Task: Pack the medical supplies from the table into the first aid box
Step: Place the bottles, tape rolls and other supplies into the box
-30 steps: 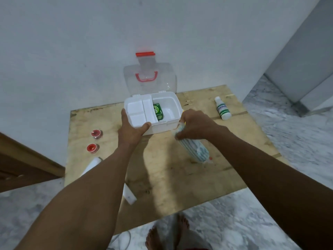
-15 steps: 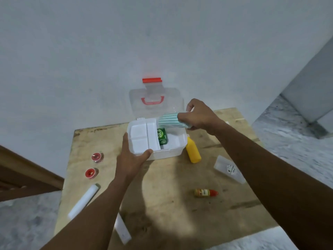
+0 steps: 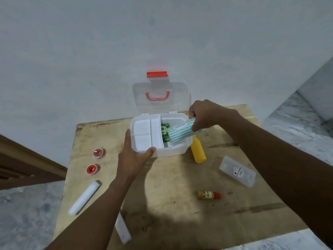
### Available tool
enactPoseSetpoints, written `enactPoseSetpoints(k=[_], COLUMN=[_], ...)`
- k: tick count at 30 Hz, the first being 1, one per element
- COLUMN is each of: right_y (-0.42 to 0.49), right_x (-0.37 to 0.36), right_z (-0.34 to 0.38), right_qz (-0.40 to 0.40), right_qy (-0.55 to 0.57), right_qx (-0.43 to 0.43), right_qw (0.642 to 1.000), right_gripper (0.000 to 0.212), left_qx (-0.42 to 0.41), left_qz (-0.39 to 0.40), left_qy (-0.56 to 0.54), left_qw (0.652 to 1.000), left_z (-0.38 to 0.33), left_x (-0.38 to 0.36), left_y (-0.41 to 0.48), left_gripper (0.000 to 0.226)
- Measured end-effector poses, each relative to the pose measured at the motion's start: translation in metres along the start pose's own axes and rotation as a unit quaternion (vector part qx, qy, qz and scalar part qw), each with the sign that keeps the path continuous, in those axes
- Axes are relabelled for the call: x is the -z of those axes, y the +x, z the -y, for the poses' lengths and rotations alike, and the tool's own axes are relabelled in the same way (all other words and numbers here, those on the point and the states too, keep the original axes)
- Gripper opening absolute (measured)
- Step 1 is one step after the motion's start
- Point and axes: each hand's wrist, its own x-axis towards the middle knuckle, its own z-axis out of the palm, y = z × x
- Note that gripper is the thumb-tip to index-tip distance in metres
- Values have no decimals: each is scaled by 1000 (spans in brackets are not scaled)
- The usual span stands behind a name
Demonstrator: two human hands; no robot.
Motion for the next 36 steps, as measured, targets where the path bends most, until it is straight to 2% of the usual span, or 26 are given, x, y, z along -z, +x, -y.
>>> enactPoseSetpoints(k=[8,17,24,30,36], right_y=[27,41,44,51,54], right_x=[-35,-69,-79,-97,-100], right_z=[21,32,37,40,41], right_qz=[-10,21,26,13,6], right_qy=[-21,-17,57,124,166], right_qx=[21,46,28,15,6], right_qw=[1000,999,998,992,986], right_gripper=[45,30,49,29,31], left_qx=[12,9,23,36,37], left_qz=[-13,-24,-22,-19,-19], left_qy=[10,-6,-8,-6,-11], left_qw=[1000,1000,999,999,999], left_z=[-4,-9,-9,-9,-10], left_x=[-7,-8,-9,-9,-9], left_y=[-4,-8,-9,-9,-10], left_gripper=[99,97,102,107,107])
